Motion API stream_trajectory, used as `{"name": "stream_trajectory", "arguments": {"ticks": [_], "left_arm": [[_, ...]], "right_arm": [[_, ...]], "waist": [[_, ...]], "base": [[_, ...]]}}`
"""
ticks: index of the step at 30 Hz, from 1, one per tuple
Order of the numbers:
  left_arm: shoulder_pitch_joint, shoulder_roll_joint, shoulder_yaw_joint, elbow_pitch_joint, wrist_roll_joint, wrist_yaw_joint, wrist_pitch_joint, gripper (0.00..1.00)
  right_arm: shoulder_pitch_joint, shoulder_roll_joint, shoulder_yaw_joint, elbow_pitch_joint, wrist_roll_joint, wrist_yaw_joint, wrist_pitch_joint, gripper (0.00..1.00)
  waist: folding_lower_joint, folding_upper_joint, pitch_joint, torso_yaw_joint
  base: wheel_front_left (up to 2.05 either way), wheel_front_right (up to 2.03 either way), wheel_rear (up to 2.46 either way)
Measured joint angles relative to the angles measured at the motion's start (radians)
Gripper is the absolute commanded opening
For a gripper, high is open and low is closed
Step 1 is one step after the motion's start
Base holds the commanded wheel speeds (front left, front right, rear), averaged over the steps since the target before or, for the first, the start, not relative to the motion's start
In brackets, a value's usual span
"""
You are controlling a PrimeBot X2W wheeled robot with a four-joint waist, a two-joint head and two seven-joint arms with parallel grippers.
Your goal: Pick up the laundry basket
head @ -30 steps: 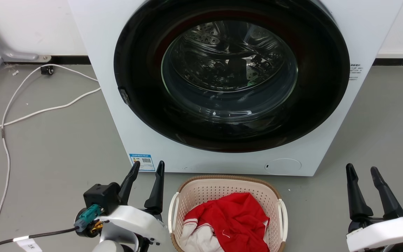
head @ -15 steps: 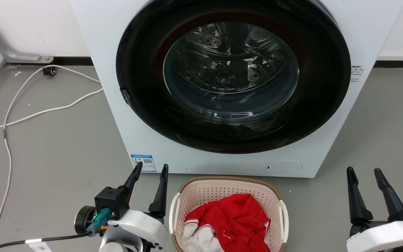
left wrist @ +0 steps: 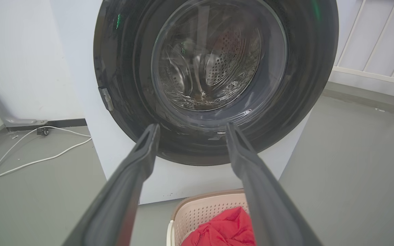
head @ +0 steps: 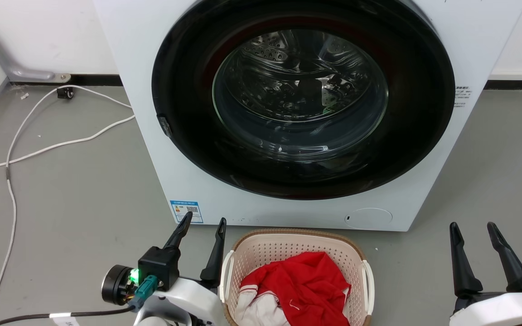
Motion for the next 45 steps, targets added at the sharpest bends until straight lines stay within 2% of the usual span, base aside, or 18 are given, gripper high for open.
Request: {"name": "stream_trajectory", "arguments": {"ticks": [21,45], "left_arm": [[0.0,-0.019,0.014,0.026,0.116,-0.001,-0.035,1.0],[0.003,-0.036,0.05,0.044,0.113,-0.019,-0.038,1.0]], "right_arm": [[0.029,0.0,-0.019,-0.009,-0.071,0.0,-0.031,1.0],[0.031,0.0,-0.02,0.012,-0.062,0.0,-0.041,1.0]], "waist": [[0.0,0.0,-0.005,0.004],[0.0,0.0,0.0,0.003]], "base": [[0.0,0.0,0.0],[0.0,0.0,0.0]]}}
